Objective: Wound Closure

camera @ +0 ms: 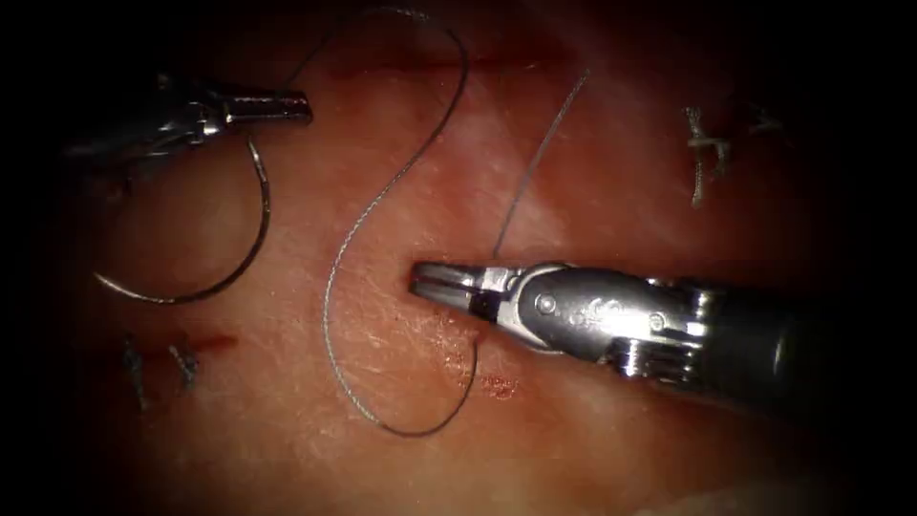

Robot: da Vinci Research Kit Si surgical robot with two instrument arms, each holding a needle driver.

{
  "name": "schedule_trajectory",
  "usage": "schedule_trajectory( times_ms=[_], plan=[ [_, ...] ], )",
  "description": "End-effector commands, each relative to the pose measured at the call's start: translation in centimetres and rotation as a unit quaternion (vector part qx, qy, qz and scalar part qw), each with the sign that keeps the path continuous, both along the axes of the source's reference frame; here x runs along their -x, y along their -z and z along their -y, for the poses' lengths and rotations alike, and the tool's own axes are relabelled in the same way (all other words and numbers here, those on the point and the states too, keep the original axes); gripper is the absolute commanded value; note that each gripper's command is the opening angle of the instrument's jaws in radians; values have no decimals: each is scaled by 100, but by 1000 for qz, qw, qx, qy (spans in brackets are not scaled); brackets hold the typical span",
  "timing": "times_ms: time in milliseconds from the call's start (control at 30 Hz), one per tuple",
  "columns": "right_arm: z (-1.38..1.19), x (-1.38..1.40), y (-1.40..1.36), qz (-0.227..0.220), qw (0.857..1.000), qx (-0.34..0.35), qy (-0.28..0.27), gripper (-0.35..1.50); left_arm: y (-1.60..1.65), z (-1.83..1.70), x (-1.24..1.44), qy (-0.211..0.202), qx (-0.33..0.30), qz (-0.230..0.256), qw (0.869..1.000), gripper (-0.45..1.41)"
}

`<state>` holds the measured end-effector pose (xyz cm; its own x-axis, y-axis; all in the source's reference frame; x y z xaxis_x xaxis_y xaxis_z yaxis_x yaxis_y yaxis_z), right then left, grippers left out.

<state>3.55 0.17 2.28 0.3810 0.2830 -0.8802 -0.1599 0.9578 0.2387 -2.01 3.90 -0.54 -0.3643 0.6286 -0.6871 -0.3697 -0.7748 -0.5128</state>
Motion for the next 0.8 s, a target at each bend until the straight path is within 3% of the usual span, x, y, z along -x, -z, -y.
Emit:
schedule_trajectory(
  times_ms=[33, 400, 800],
  plan=[
    [6, -26, -10, -3, 1000, 3, 11, -35, -7, -5, 5, -3, 3, 3, 1000, -45],
    [16, -71, 6, -35, 999, 4, 28, -35, -51, -6, 13, -35, 15, -25, 999, -45],
    [20, -76, 19, -107, 994, 4, 24, -35, -106, 21, 22, -70, 27, -37, 996, -45]
  ],
)
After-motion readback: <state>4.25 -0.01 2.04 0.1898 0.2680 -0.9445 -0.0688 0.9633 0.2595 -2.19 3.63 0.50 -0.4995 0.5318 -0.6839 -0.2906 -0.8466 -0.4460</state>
